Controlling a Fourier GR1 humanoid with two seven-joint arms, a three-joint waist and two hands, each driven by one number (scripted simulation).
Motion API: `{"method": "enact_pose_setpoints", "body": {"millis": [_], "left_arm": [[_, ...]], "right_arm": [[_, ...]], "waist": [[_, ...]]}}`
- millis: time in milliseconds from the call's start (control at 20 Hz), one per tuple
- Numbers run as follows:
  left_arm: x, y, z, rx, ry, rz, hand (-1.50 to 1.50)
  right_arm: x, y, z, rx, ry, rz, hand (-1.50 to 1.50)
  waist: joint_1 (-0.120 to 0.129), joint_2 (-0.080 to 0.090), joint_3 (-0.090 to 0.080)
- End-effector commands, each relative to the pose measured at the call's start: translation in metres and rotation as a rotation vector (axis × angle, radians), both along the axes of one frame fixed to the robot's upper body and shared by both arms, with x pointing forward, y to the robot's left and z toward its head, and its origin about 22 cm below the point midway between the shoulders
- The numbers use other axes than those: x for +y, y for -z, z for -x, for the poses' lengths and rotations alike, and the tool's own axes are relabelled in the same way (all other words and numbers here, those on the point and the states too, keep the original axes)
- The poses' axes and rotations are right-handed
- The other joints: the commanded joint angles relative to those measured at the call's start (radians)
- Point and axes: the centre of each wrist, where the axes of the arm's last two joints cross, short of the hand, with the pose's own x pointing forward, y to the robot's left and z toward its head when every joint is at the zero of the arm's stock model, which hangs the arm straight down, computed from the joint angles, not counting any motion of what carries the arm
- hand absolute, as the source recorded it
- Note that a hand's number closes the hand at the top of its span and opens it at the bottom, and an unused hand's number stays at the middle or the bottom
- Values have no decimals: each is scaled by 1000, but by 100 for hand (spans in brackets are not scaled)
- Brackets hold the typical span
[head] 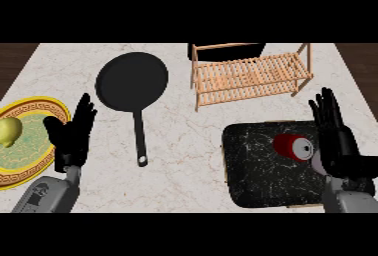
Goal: Pick the can from the tray and place it in the tiered shelf
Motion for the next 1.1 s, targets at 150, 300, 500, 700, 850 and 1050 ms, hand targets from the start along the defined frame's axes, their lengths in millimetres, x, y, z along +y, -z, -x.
{"method": "enact_pose_setpoints", "body": {"millis": [150, 300, 500, 700, 850, 1050], "left_arm": [[23, 25, 21, 155, -34, 48, 0], [31, 36, 35, 236, -21, 80, 0], [27, 38, 32, 264, 85, 119, 0], [31, 41, 40, 281, 103, 122, 0], [36, 41, 50, 294, 96, 111, 0], [56, 21, 25, 276, 91, 127, 0]], "right_arm": [[-73, -26, 46, -230, 285, 185, 150], [-156, -9, 98, 87, 610, 516, 150], [-157, 28, 113, 20, 651, 140, -150], [-149, 16, 163, -60, 486, 204, -150], [-152, 17, 165, -23, 364, 264, -150], [-121, -28, 169, 18, 261, 299, -150]], "waist": [[-69, 0, 45], [-121, 36, 33], [-32, 11, 47], [-35, 8, 45], [-27, 8, 46], [-34, 9, 44]]}}
